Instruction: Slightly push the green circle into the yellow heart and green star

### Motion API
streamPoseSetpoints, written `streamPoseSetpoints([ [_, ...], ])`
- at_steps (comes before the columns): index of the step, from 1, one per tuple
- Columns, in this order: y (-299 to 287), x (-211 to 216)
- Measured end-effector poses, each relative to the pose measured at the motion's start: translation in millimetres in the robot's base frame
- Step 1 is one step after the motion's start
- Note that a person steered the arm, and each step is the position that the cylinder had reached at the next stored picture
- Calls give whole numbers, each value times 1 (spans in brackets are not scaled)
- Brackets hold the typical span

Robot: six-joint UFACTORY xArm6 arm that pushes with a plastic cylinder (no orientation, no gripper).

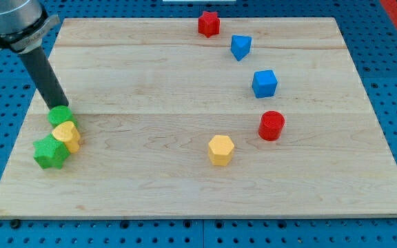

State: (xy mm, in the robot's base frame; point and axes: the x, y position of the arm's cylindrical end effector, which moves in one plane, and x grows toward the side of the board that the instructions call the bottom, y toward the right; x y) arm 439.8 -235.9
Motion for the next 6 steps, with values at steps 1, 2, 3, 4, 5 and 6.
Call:
streamPoseSetpoints([
  [1, 0, 14],
  [2, 31, 3],
  [3, 126, -11],
  [4, 199, -12],
  [5, 281, -13],
  [6, 376, -17],
])
